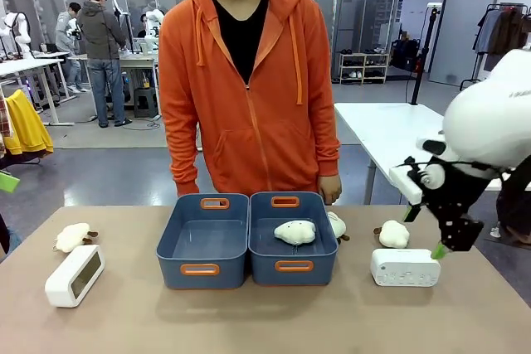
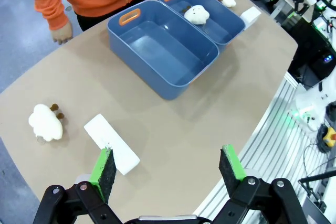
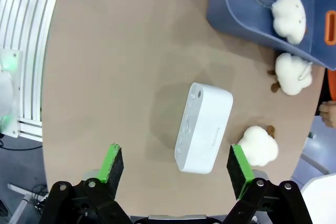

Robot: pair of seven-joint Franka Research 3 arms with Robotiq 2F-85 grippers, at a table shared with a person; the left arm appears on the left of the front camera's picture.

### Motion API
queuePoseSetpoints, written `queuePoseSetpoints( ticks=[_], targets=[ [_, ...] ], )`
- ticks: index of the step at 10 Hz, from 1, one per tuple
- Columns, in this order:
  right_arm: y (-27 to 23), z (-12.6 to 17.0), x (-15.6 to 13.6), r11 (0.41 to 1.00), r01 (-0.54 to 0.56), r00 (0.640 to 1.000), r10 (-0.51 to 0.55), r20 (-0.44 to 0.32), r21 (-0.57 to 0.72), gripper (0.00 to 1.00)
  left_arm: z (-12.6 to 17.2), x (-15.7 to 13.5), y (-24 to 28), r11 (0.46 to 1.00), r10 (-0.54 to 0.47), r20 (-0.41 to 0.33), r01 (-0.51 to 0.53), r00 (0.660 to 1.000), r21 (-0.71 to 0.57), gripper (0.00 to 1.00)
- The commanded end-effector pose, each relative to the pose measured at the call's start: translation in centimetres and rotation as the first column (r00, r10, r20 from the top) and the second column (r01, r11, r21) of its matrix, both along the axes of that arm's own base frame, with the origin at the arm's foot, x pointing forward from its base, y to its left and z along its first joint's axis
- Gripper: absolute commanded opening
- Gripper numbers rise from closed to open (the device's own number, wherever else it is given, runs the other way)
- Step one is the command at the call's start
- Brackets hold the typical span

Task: Sort the digital clocks into the basket.
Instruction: Pick up the Digital clock from the table and place it into the empty Plastic storage basket.

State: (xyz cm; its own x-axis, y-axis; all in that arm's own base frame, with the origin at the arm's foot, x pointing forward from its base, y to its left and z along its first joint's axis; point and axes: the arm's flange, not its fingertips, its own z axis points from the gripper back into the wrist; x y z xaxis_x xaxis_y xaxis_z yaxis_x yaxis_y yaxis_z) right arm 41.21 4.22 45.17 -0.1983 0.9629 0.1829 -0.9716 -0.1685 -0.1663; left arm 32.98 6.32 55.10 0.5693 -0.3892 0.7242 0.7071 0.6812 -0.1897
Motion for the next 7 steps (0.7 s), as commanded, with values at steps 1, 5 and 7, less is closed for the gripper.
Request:
queuePoseSetpoints(
  ticks=[1,5,7],
  targets=[
    [0.7,-3.9,1.6,0.996,0.066,0.998,-0.067,-0.009,-0.055,1.0,0.2,0.2,0.2,1.0,-0.023,0.007,0.023,1.0,-0.005,1.0],
    [1.1,-9.7,4.2,0.987,0.159,0.985,-0.158,0.072,-0.003,1.0,0.2,0.2,0.2,1.0,-0.023,0.007,0.023,1.0,-0.005,1.0],
    [1.6,-11.4,5.5,0.987,0.16,0.984,-0.157,0.085,-0.027,1.0,0.2,0.2,0.2,1.0,-0.023,0.007,0.023,1.0,-0.005,1.0]
  ],
)
